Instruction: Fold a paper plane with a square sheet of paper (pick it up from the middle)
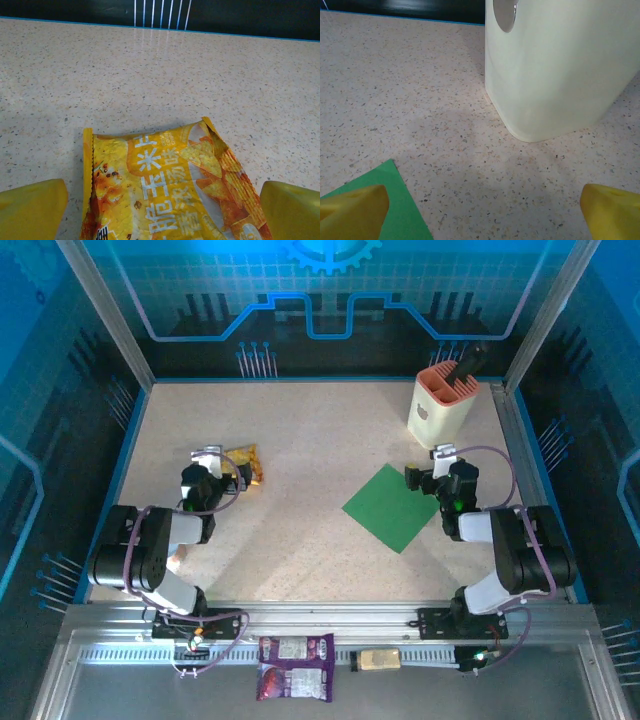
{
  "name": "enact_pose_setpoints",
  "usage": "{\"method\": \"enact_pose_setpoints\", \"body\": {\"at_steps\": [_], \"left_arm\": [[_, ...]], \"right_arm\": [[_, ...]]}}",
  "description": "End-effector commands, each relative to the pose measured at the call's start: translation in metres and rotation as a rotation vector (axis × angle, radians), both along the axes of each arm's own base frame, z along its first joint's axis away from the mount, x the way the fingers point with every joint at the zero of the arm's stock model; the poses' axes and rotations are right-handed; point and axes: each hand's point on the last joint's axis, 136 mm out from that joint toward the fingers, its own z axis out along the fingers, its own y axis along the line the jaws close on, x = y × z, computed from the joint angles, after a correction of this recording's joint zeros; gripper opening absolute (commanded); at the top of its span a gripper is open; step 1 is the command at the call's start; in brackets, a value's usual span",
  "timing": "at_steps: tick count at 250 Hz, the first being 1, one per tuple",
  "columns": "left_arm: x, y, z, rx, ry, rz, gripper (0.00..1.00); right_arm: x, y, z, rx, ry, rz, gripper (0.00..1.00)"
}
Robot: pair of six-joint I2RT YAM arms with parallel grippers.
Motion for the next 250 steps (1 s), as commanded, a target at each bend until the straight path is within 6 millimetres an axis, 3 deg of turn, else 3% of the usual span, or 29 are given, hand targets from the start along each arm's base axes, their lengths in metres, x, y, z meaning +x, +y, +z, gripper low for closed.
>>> {"method": "enact_pose_setpoints", "body": {"at_steps": [1,250], "left_arm": [[0.0046,-0.0004,0.0039,0.023,-0.014,-0.005,1.00],[0.0035,0.0062,0.0080,0.024,-0.025,0.035,1.00]], "right_arm": [[0.0069,0.0037,0.0103,-0.009,-0.038,0.009,0.99],[0.0070,0.0009,0.0130,-0.011,-0.045,-0.006,0.99]]}}
